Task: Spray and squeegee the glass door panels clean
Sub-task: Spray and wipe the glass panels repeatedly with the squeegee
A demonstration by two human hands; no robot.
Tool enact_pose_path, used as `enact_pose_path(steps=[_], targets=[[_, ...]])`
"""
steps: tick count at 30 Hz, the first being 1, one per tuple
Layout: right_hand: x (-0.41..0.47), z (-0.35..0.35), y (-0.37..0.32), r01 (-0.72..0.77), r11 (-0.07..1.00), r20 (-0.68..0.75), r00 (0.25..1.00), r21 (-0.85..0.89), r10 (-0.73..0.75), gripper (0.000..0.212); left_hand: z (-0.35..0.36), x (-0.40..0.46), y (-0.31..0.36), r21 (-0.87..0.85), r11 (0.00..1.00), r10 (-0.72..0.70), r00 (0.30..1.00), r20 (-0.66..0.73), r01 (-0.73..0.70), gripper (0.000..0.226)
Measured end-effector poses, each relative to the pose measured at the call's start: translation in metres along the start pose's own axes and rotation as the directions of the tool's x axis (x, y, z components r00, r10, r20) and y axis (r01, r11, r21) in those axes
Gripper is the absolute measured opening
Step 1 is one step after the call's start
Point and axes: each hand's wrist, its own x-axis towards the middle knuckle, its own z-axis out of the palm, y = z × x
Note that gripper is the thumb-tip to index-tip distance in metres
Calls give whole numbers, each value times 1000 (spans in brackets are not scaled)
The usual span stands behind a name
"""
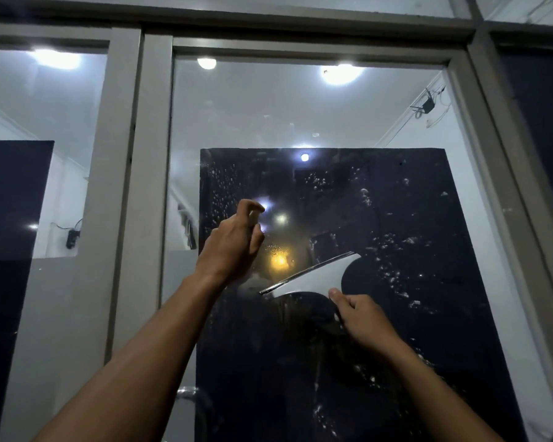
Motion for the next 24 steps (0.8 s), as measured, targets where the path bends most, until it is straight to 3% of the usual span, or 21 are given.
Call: enact_pose_path(steps=[7,15,24], targets=[[-1,-12,15,22,1000,24,999,-12,-22,57,10,-10,14,12,1000,4,999,48,-4,34],[4,8,21,64,990,65,996,-124,-57,57,5,-24,11,-44,999,-24,1000,-10,24,42],[63,31,-36,-140,984,13,990,112,140,55,9,-37,-8,-67,995,-72,996,-48,68,40]])
